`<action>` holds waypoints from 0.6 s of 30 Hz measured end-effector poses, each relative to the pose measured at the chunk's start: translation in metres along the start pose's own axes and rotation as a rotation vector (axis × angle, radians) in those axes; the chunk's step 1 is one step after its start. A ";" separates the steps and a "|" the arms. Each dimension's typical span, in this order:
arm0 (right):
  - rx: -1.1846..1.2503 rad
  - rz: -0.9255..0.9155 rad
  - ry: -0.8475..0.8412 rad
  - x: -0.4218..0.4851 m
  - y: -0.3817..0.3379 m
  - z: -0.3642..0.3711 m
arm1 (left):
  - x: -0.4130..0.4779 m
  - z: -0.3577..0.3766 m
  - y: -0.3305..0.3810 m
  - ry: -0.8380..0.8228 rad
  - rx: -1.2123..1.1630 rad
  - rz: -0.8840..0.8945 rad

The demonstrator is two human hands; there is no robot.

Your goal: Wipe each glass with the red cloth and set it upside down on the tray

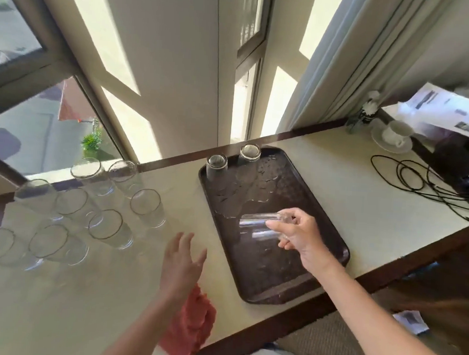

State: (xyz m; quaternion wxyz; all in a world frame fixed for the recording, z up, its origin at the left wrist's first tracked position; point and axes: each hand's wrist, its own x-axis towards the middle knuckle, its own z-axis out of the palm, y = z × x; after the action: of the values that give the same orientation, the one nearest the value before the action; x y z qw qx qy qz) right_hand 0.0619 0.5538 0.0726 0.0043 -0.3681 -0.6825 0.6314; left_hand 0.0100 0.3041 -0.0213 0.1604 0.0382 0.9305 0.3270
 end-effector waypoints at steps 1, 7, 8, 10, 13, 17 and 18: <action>-0.059 -0.035 0.035 0.020 -0.008 -0.008 | 0.009 0.007 0.001 -0.003 0.106 0.001; -0.594 -0.210 0.141 0.123 -0.054 -0.033 | 0.021 0.036 0.002 -0.049 0.363 -0.090; -0.654 -0.238 0.131 0.136 -0.063 -0.035 | 0.020 0.038 0.002 -0.039 0.376 -0.100; -0.742 -0.279 0.114 0.160 -0.078 -0.033 | 0.022 0.040 0.001 -0.019 0.379 -0.120; -0.821 -0.319 0.093 0.188 -0.097 -0.023 | 0.024 0.043 -0.001 -0.003 0.396 -0.140; -0.877 -0.313 0.068 0.214 -0.110 -0.009 | 0.024 0.046 0.002 0.042 0.377 -0.177; -0.892 -0.311 0.068 0.219 -0.111 -0.006 | 0.025 0.047 0.004 0.043 0.371 -0.188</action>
State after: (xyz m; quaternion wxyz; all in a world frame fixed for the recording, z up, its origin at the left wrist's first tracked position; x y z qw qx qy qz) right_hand -0.1500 0.6778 0.0698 -0.0371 -0.2480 -0.9336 0.2561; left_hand 0.0017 0.3391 -0.0600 0.1606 -0.0269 0.9774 0.1346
